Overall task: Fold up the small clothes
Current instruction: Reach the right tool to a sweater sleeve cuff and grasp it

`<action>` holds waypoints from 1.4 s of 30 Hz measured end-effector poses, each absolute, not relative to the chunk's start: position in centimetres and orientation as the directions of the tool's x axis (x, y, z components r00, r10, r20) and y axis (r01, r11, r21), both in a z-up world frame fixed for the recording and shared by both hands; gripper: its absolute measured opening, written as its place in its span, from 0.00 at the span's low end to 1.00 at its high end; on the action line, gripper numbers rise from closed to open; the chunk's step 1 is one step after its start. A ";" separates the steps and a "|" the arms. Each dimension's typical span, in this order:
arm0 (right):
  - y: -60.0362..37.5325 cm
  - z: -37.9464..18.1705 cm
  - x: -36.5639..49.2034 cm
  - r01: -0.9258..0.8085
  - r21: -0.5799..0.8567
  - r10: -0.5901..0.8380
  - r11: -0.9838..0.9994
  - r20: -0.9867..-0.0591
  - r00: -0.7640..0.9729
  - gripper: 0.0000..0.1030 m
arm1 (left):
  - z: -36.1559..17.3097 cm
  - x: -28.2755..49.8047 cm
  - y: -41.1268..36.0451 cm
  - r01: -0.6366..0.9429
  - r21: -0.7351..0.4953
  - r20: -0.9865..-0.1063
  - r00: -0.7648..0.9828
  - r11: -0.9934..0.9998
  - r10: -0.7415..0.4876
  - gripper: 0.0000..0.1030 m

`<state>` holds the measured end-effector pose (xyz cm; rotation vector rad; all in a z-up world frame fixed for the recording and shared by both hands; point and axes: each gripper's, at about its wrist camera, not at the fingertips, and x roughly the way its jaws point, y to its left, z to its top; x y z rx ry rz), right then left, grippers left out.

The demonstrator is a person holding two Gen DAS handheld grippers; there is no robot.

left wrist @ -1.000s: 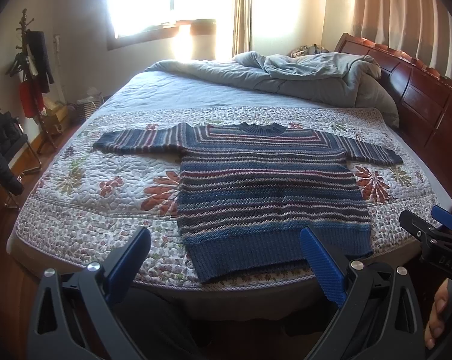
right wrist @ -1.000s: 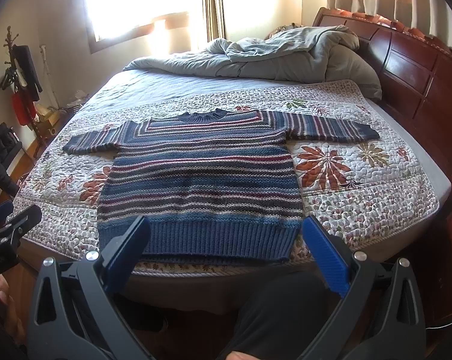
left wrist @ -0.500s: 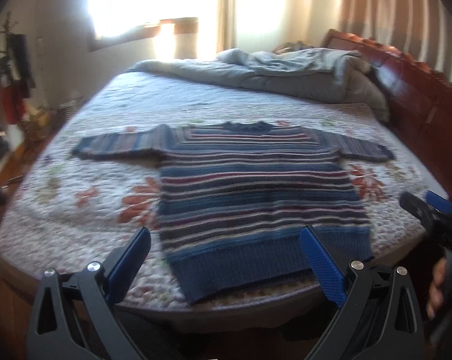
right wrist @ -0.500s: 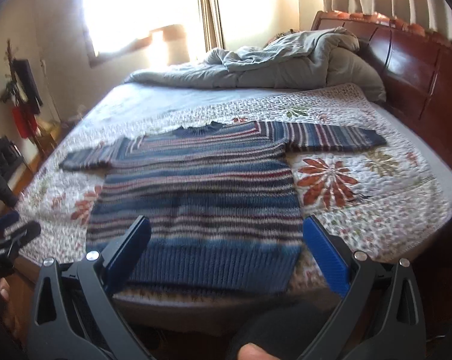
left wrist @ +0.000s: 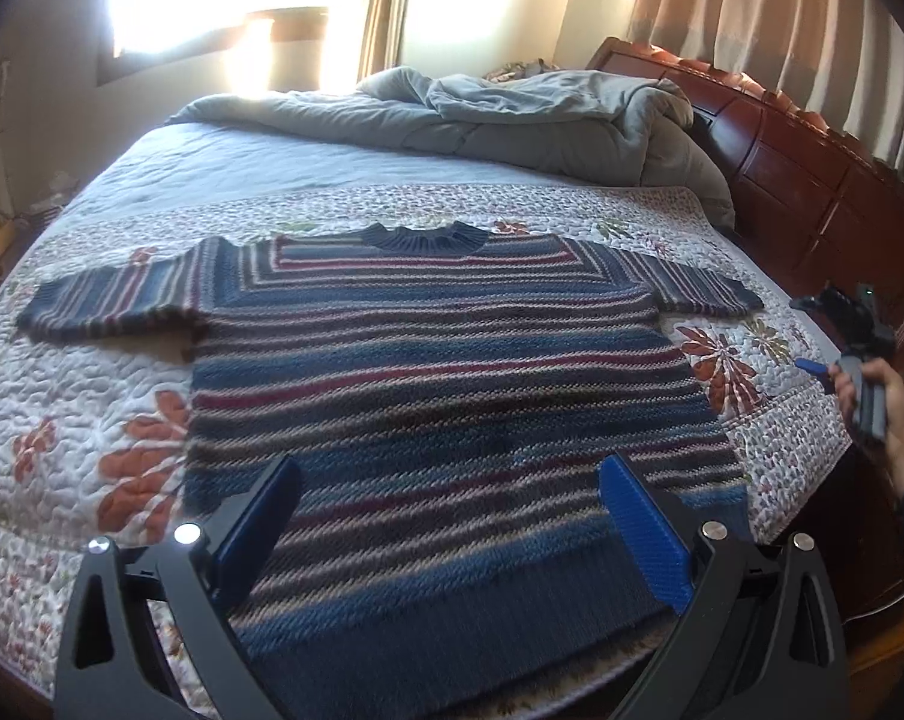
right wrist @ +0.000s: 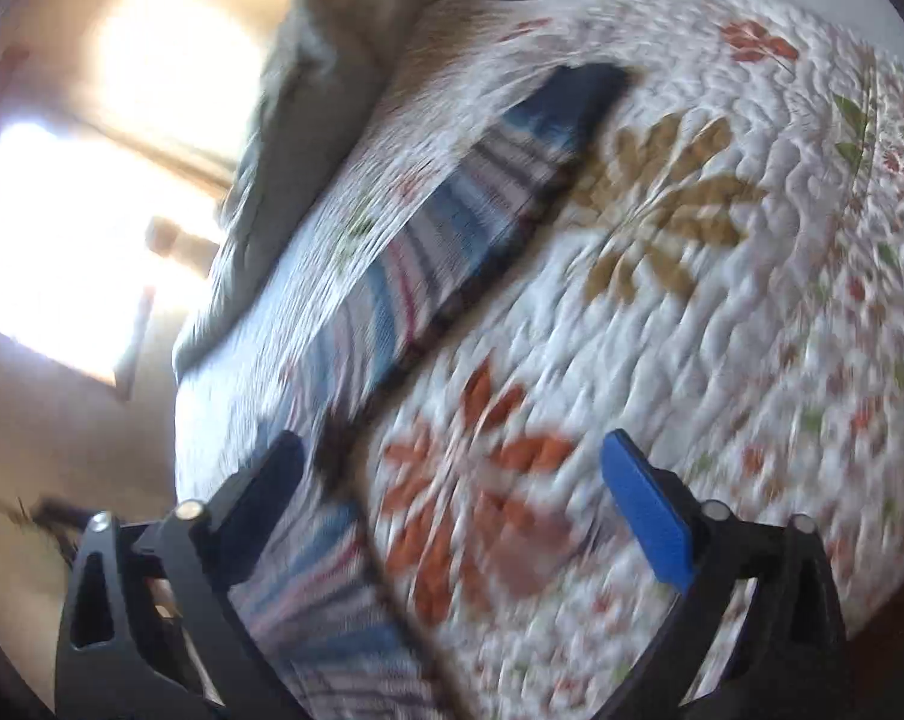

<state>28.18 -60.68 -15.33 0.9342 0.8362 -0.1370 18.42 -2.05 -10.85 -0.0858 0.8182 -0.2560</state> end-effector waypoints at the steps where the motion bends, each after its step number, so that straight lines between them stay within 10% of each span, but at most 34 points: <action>1: -62.6 -16.0 29.1 0.446 0.685 0.248 0.576 -0.666 0.703 0.70 | -11.4 19.3 -2.5 0.197 -0.181 -0.712 0.649 0.963 -0.267 0.97; 4: -68.0 -18.5 32.4 0.482 0.750 0.270 0.453 -0.631 0.728 0.47 | -12.7 20.9 -3.5 0.206 -0.215 -0.719 0.628 0.955 -0.298 0.97; 22: -74.8 -23.6 42.8 0.564 0.717 0.169 0.410 -0.668 0.725 0.37 | -18.2 30.3 -6.4 0.218 -0.346 -0.711 0.574 0.913 -0.406 0.97; 25: -74.7 -23.3 43.8 0.573 0.693 0.153 0.437 -0.685 0.712 0.22 | -18.6 30.9 -5.6 0.203 -0.352 -0.706 0.583 0.914 -0.401 0.97; 42: -60.4 -7.7 45.8 0.341 0.538 0.079 0.771 -0.613 0.786 0.09 | -19.9 31.6 -1.7 0.193 -0.367 -0.670 0.624 0.910 -0.403 0.97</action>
